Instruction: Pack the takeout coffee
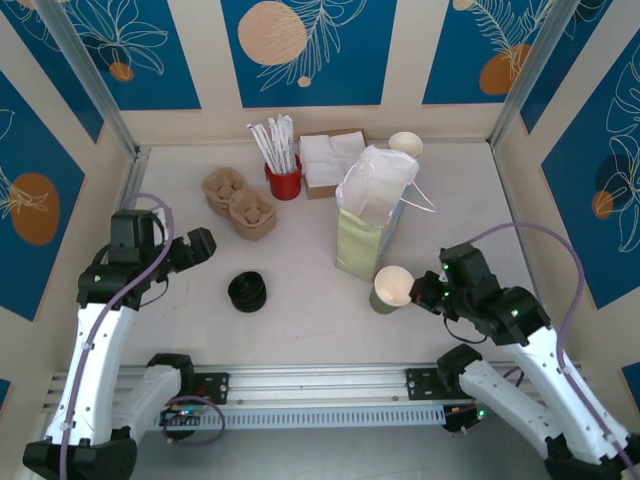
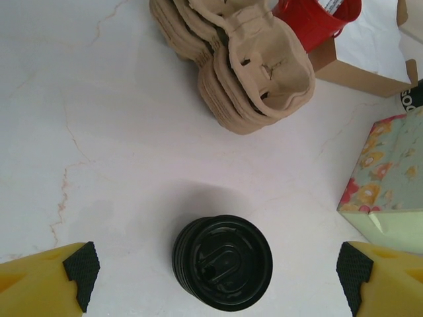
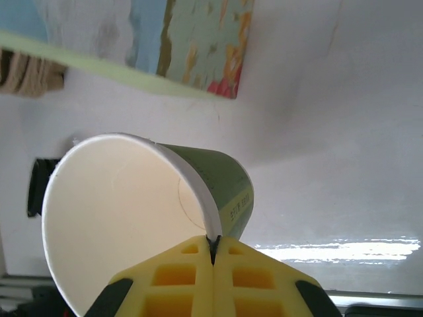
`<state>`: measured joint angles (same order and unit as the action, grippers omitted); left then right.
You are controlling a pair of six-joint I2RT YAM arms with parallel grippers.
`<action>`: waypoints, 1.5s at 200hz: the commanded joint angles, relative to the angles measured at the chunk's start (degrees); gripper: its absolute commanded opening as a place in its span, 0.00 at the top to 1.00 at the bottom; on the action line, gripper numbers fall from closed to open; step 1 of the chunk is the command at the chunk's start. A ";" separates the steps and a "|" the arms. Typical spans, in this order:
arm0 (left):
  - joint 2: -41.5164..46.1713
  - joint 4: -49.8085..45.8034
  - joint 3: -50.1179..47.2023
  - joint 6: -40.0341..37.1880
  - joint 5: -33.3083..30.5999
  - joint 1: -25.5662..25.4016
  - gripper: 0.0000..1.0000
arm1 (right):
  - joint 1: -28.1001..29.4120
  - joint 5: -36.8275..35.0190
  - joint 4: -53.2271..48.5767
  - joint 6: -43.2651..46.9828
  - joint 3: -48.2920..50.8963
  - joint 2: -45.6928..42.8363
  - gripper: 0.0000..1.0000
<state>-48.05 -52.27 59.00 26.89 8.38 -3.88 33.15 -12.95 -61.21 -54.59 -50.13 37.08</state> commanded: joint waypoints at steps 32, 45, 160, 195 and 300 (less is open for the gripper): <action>0.03 0.92 -4.00 1.41 3.99 -0.42 0.07 | 24.68 -19.89 5.83 -13.67 -1.62 9.41 1.00; -0.28 0.77 -4.95 1.91 4.50 -0.36 0.07 | 27.76 -20.83 7.55 -14.52 -2.68 13.21 1.00; -1.70 0.63 -12.19 6.41 5.72 -1.82 0.18 | 29.68 -15.13 21.83 -13.86 -8.91 33.19 1.00; -1.47 1.24 -12.94 6.77 5.68 -2.27 0.18 | 28.14 -12.92 22.44 -14.05 -10.25 38.89 1.00; -4.96 1.71 -14.78 8.20 0.96 -6.85 0.25 | 23.99 -9.43 26.52 -11.18 -14.16 46.94 0.99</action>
<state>-51.53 -51.33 45.23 33.23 11.49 -8.95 57.82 -23.73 -36.07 -66.57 -61.89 82.21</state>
